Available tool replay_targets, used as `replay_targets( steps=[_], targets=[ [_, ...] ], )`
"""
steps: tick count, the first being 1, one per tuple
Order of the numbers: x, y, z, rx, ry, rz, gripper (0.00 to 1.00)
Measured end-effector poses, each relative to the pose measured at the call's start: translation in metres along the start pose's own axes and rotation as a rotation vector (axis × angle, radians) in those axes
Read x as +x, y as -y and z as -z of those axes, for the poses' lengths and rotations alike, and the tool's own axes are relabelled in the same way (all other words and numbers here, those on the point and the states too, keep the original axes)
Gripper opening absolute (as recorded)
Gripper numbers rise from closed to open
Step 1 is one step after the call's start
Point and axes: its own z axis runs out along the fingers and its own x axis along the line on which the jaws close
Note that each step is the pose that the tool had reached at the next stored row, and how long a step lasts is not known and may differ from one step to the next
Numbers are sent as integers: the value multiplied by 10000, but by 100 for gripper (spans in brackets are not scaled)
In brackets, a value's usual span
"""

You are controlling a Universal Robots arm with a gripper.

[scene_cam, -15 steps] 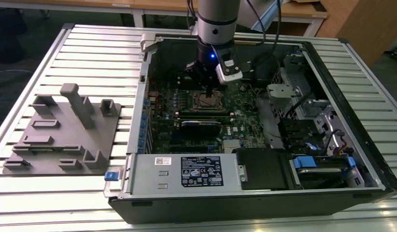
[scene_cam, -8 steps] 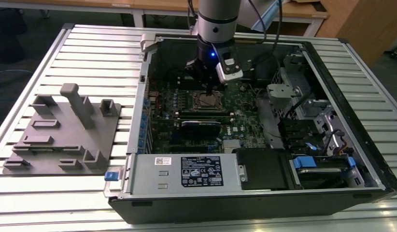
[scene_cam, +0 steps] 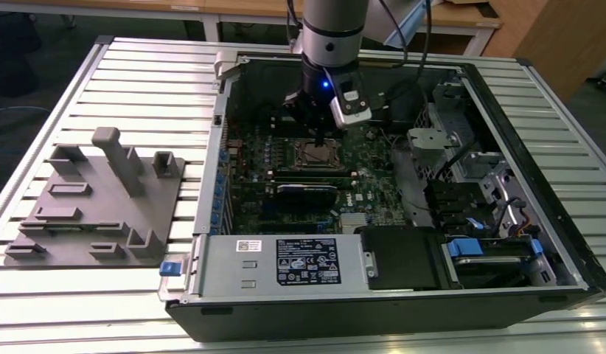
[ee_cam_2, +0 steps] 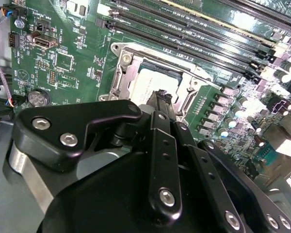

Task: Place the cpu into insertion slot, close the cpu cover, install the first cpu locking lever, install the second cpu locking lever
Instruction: 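Install the second cpu locking lever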

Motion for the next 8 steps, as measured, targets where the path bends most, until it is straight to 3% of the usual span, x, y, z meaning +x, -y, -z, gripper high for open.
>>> replay_targets(
  steps=[8],
  targets=[
    [-6, 29, 1, -6, -1, 0, 11]
  ],
)
